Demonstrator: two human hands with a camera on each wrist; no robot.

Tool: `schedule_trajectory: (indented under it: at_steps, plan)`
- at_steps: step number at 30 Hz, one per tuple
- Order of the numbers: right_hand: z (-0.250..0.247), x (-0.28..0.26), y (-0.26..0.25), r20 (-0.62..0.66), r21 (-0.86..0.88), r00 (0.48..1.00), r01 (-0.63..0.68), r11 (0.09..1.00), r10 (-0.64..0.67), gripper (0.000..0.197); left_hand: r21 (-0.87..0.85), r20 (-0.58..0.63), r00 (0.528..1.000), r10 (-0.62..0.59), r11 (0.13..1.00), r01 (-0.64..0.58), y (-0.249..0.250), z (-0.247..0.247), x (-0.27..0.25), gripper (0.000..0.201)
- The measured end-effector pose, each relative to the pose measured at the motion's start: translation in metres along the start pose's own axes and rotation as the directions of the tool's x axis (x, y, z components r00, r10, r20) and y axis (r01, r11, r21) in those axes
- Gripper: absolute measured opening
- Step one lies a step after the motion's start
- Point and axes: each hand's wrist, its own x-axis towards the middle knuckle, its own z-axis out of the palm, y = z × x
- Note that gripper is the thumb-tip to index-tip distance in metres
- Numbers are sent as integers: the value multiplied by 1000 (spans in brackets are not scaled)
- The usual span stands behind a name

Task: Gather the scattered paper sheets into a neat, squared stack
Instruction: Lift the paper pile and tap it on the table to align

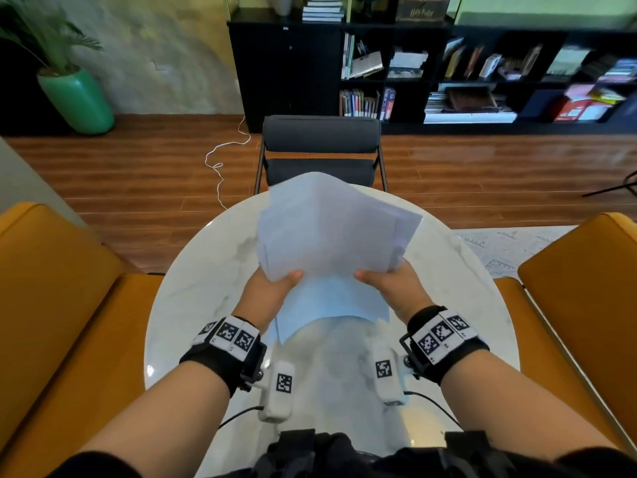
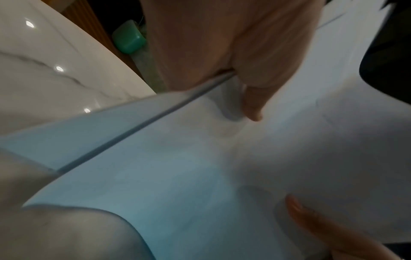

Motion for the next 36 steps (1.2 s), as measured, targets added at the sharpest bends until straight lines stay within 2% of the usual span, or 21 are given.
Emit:
schedule_trajectory:
  at_steps: [3, 5, 7, 10, 14, 17, 19, 22, 25, 29, 33, 36]
  plan:
    - [-1, 2, -11, -76, 38, 996, 47, 998, -44, 24, -55, -128, 991, 36, 998, -43, 9, -3, 2, 42]
    - [-5, 4, -16, -55, 69, 994, 94, 993, -90, 28, -68, -128, 987, 96, 992, -105, 16, -7, 4, 46]
    - [-9, 4, -17, -1, 66, 995, 103, 993, -103, 41, -101, -124, 986, 112, 987, -125, 18, -10, 7, 53]
    - [-14, 8, -7, 76, 3, 995, 71, 997, -71, 60, -100, -116, 992, 57, 993, -69, 10, -13, 15, 49]
    - [-8, 5, 12, 60, -82, 998, 37, 996, -32, 50, -8, -17, 1000, 11, 1000, -12, -3, -2, 11, 54]
    - [-3, 7, 11, -40, -29, 999, 14, 999, -15, 41, 21, -80, 997, 1, 1000, 1, -4, -1, 11, 49]
    - [-9, 10, 7, -64, 37, 998, 25, 999, -23, 39, -33, -102, 995, -8, 999, 4, -3, -9, 14, 48]
    - [-12, 8, 6, 8, 63, 999, 42, 997, -43, 48, -113, -57, 998, -28, 993, 22, -4, -15, 12, 54]
    - [2, 7, 8, 30, 66, 999, 26, 997, -28, 56, -56, -37, 999, -34, 998, 32, -3, -3, 7, 49]
    - [4, 11, -1, -122, 27, 989, 89, 996, -85, 47, -29, -119, 993, 20, 999, -23, 7, 0, 8, 39]
    - [-1, 3, -17, -125, -9, 970, 211, 978, -210, 43, -44, -184, 976, 115, 991, -125, 21, -3, 6, 43]
    - [-2, 0, -11, -130, -32, 971, 200, 979, -203, 38, -58, -202, 973, 115, 990, -129, 25, 1, 2, 50]
